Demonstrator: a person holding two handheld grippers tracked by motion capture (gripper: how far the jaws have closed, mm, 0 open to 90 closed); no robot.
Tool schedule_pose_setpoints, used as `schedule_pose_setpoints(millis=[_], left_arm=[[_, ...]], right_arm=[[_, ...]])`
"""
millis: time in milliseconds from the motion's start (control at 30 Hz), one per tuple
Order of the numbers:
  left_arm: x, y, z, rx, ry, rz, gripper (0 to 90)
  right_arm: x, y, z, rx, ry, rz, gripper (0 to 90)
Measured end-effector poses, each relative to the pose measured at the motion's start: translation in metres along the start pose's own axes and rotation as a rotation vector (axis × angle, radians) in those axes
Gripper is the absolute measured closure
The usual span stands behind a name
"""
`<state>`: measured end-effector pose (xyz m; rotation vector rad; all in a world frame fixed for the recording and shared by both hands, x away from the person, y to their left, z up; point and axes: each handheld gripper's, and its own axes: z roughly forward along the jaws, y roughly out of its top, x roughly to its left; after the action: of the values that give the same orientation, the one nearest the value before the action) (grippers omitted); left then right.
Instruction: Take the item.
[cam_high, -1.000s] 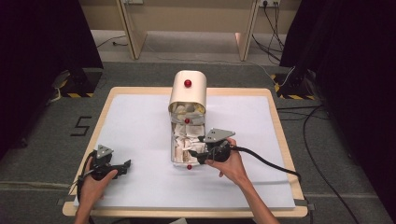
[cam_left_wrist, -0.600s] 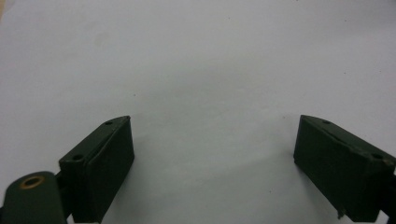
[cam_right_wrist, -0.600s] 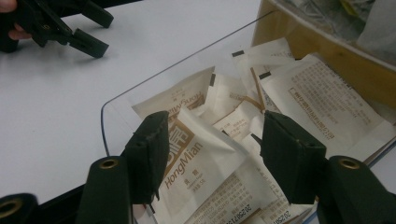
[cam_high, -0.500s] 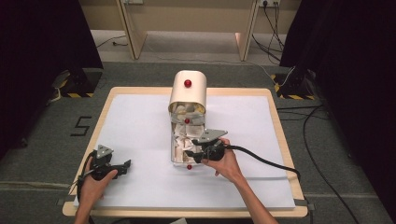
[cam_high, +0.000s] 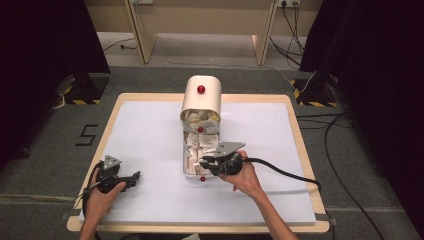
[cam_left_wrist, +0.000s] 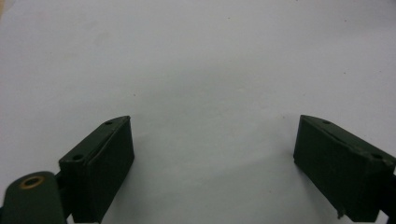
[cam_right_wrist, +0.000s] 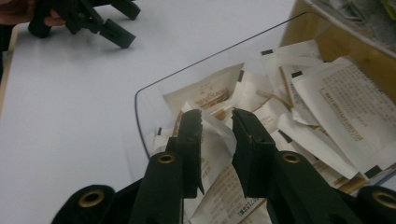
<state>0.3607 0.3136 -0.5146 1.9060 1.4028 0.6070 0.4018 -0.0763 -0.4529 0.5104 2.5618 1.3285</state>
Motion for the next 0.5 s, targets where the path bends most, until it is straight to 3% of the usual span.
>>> schedule_pose_setpoints(millis=[267,500], left_arm=[[0.0,0.0,0.0,0.001,-0.001,0.0,11.3],[0.0,0.0,0.0,0.0,0.0,0.0,11.3]], right_arm=[[0.005,-0.002,-0.004,-0.016,-0.006,-0.027,87.1],[0.002,0.003,-0.014,-0.056,-0.015,-0.016,88.8]])
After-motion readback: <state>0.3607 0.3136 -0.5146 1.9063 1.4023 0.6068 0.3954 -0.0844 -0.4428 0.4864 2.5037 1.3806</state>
